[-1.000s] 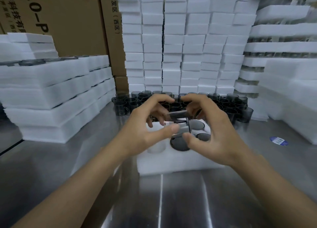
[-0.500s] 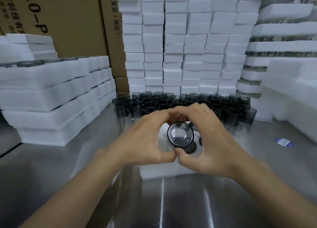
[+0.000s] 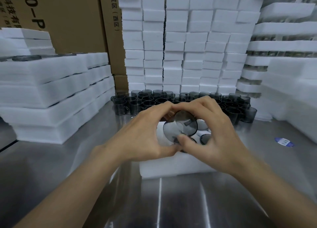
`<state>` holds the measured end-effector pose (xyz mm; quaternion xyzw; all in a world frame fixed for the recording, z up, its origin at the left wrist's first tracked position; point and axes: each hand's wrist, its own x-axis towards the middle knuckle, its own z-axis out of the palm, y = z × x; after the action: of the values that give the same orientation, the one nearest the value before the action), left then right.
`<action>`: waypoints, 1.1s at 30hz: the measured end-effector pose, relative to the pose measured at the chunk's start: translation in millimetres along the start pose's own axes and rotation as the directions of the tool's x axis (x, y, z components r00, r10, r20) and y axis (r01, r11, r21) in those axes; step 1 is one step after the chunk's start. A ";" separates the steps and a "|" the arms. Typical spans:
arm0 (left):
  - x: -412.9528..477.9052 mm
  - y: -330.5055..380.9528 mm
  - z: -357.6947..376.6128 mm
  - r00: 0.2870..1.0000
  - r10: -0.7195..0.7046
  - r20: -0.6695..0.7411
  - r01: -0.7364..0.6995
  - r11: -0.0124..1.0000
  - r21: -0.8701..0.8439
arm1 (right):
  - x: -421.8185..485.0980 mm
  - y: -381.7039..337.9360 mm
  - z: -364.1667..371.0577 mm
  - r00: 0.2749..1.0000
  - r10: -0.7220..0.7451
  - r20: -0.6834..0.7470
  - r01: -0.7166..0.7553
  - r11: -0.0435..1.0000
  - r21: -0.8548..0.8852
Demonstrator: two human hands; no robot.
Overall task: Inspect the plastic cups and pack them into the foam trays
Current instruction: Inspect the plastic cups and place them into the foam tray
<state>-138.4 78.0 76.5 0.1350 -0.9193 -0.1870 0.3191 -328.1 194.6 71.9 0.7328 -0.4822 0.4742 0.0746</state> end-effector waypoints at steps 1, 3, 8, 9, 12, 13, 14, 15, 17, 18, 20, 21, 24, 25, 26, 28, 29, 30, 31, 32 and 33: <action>0.7 -0.1 -0.7 1.000 -0.010 -0.014 0.010 1.000 -0.013 | 0.0 1.9 0.1 0.998 0.054 -0.020 -0.052 0.996 0.077; 1.2 -0.9 -2.0 0.997 -0.050 -0.064 0.046 0.996 -0.073 | 1.3 5.8 -1.5 0.989 0.142 -0.036 -0.131 0.966 0.223; 3.7 -4.0 -10.9 0.978 -0.176 -0.109 0.121 0.913 -0.391 | 4.0 14.2 -9.9 0.961 0.269 0.057 -0.269 0.877 0.398; 4.3 -5.8 -13.6 0.980 -0.180 -0.089 0.125 0.892 -0.435 | 3.7 14.6 -10.0 0.957 0.271 0.100 -0.288 0.873 0.393; 4.5 -10.7 -20.6 0.977 -0.211 0.000 0.177 0.819 -0.546 | 1.3 12.2 -7.3 0.947 0.250 0.202 -0.307 0.891 0.334; 4.2 -11.3 -22.0 0.972 -0.232 0.036 0.211 0.798 -0.564 | 0.2 10.7 -5.7 0.948 0.230 0.217 -0.289 0.910 0.297; 3.9 -11.8 -22.9 0.967 -0.247 0.064 0.239 0.790 -0.565 | -1.2 9.1 -3.9 0.951 0.208 0.227 -0.264 0.931 0.253; 3.7 -12.8 -23.2 0.963 -0.256 0.081 0.256 0.790 -0.556 | -1.9 7.6 -2.3 0.955 0.185 0.232 -0.234 0.950 0.207; 3.3 -14.0 -22.5 0.959 -0.268 0.093 0.274 0.792 -0.546 | -1.7 6.5 0.5 0.966 0.157 0.206 -0.184 0.976 0.119; 3.2 -14.0 -22.3 0.958 -0.274 0.091 0.278 0.792 -0.544 | -1.1 6.8 0.7 0.971 0.156 0.181 -0.174 0.981 0.085; 3.0 -14.5 -21.9 0.958 -0.274 0.090 0.278 0.798 -0.534 | 0.0 7.6 -0.7 0.976 0.165 0.143 -0.174 0.983 0.055; 2.9 -15.3 -21.6 0.958 -0.267 0.102 0.279 0.803 -0.526 | 0.2 7.9 -2.3 0.975 0.170 0.141 -0.180 0.982 0.058; 0.8 -16.9 -23.3 0.961 -0.216 0.176 0.273 0.847 -0.456 | 0.4 7.9 -5.9 0.967 0.203 0.152 -0.214 0.975 0.061; 0.0 -16.5 -23.8 0.958 -0.196 0.210 0.269 0.869 -0.415 | 0.2 8.5 -6.5 0.965 0.217 0.151 -0.227 0.972 0.059; -0.6 -15.7 -23.5 0.953 -0.183 0.240 0.265 0.889 -0.373 | 0.0 9.7 -6.6 0.961 0.231 0.151 -0.242 0.968 0.061; -0.8 -13.2 -20.9 0.950 -0.183 0.251 0.253 0.924 -0.285 | 0.0 11.8 -6.4 0.951 0.260 0.166 -0.274 0.959 0.072; -0.5 -12.4 -19.1 0.955 -0.192 0.224 0.245 0.939 -0.241 | 0.1 12.7 -6.0 0.947 0.268 0.178 -0.285 0.956 0.076; -0.1 -12.0 -17.5 0.963 -0.197 0.186 0.234 0.949 -0.209 | -0.1 14.1 -5.5 0.944 0.270 0.189 -0.288 0.955 0.075; 0.6 -11.7 -16.5 0.969 -0.195 0.150 0.222 0.957 -0.189 | -0.6 15.7 -5.0 0.943 0.270 0.196 -0.287 0.955 0.068; 1.1 -11.7 -16.1 0.975 -0.189 0.121 0.208 0.963 -0.174 | -1.4 16.9 -4.8 0.942 0.269 0.198 -0.286 0.957 0.057; 1.5 -11.6 -16.5 0.979 -0.182 0.096 0.196 0.967 -0.161 | -1.9 17.5 -4.6 0.943 0.269 0.196 -0.282 0.958 0.044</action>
<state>-127.5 62.8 84.3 0.1867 -0.8951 -0.2993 0.2726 -344.8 189.3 66.8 0.7018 -0.5675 0.4258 -0.0648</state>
